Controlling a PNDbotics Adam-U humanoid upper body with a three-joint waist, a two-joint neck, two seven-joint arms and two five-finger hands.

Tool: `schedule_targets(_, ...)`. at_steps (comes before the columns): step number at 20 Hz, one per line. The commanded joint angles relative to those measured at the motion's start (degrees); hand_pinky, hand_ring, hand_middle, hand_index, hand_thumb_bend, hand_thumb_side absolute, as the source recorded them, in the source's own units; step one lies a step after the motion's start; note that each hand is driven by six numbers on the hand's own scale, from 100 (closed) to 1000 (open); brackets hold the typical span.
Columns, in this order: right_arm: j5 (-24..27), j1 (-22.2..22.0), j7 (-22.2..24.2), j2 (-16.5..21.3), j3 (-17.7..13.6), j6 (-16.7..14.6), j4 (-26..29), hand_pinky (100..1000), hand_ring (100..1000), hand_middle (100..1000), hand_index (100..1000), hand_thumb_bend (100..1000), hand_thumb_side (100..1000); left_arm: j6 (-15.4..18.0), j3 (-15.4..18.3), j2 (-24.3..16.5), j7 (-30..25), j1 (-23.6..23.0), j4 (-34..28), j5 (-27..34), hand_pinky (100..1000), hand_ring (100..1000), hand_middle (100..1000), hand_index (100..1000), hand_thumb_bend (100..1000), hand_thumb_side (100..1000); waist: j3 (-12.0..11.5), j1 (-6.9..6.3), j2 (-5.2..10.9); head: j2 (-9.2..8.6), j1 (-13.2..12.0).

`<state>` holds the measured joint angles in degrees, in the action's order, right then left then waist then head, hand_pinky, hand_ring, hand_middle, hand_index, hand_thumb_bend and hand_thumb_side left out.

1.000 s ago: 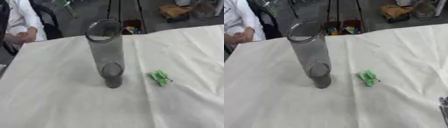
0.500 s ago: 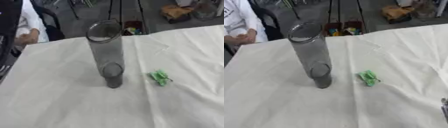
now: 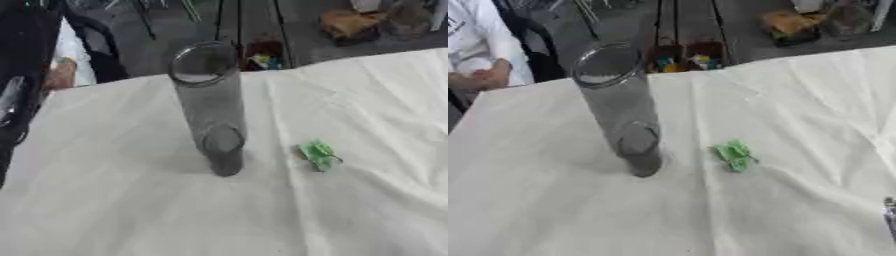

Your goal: Arrange flowers into the vase.

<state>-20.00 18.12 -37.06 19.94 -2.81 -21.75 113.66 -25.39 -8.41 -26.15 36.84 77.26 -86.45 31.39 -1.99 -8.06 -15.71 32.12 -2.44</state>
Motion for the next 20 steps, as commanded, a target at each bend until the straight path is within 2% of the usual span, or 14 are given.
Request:
schedule_targets(1,0.36,0.59,0.11,1.09,0.00,0.00,0.93,633,645,482,686,100,930,-3.74,-0.30,-0.90,2.57,1.00,-1.72,-1.03,100,100,100,100,100,299,0.12,0.27,0.97,-0.24,-0.06)
schedule_targets(8,0.39,0.79,0.06,1.02,-0.02,0.05,0.93,635,647,481,685,100,930,-4.97,-1.16,-0.85,1.73,-0.34,-3.67,-2.91,100,100,100,100,100,297,0.50,0.22,0.67,-0.83,-0.06)
schedule_targets(20,0.39,0.98,0.00,0.90,-0.05,0.05,0.93,637,648,480,685,100,931,-6.21,-1.91,-0.01,1.87,-1.51,-3.44,-3.71,100,100,100,100,100,292,0.67,0.27,0.37,-0.92,-0.12)
